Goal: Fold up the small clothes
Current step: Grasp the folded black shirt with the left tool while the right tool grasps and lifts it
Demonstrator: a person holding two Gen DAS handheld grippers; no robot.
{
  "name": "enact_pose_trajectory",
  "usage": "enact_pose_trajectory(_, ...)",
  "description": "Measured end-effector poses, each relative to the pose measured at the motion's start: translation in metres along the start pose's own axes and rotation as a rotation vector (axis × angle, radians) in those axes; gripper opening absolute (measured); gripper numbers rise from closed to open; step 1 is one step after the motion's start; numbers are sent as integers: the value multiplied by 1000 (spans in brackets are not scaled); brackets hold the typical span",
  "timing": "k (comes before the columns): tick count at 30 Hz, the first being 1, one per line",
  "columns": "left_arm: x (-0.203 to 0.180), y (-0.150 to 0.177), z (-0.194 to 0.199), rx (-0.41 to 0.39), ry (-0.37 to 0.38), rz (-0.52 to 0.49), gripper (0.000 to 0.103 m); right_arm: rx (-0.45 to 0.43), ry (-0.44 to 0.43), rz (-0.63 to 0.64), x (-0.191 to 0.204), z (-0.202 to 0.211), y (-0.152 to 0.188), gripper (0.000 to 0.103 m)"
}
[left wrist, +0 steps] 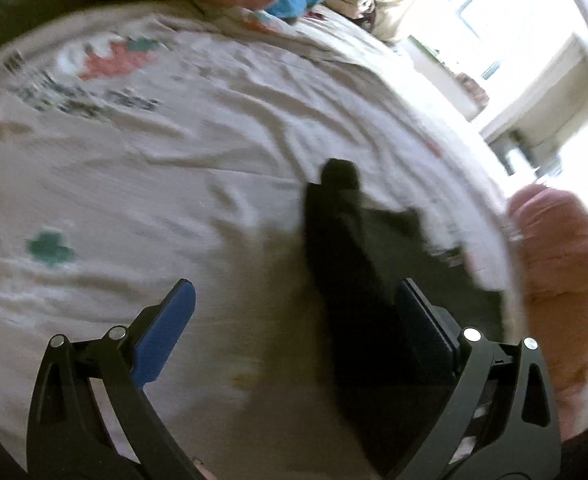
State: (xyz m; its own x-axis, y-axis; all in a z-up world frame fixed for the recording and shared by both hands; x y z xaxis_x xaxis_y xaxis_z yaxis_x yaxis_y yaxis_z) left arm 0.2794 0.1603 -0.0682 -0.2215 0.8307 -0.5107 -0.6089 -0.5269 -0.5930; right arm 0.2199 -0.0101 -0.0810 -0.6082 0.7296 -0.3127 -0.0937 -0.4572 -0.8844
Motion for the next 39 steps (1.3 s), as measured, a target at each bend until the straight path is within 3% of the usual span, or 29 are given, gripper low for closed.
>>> enact_pose_trajectory(4, -29, -1, -9, 25, 77, 23, 93, -13, 6, -43, -12, 11, -2, 16)
enact_pose_trajectory(9, -56, 3, -25, 66, 89, -1, 93, -30, 14, -66, -18, 24, -1, 15)
enact_pose_trajectory(11, -71, 5, -24, 66, 101, -30, 75, -40, 19, -100, -27, 31, -1, 15)
enact_pose_trajectory(13, -83, 8, -23, 68, 112, -58, 40, -49, 23, -142, -35, 38, 1, 15)
enact_pose_trajectory(16, -109, 11, -18, 59, 133, -105, 27, -68, 37, -191, -49, 50, 2, 14)
enact_pose_trajectory(24, -164, 17, -5, 45, 168, -197, 23, -120, 85, -280, -81, 87, 9, 13)
enact_pose_trajectory(39, -233, 53, -5, 71, 206, -292, 23, -109, 162, -410, -130, 132, 43, 12)
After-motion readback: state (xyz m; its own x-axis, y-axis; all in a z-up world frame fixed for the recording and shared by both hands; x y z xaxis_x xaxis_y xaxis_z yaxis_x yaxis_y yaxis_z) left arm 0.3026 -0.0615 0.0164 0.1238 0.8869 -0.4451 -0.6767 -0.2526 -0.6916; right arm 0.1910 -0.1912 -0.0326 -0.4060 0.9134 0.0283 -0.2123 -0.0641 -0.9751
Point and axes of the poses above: each gripper's, at about its wrist camera, not at the fingertips, and z roughly against the way its jaws point, x to its left, y to its underside, the point moved 4 cm from there along -z, roughly the way its jaws point, and after that the axes turned 11 degrees about -x, right-handed, at the moved point
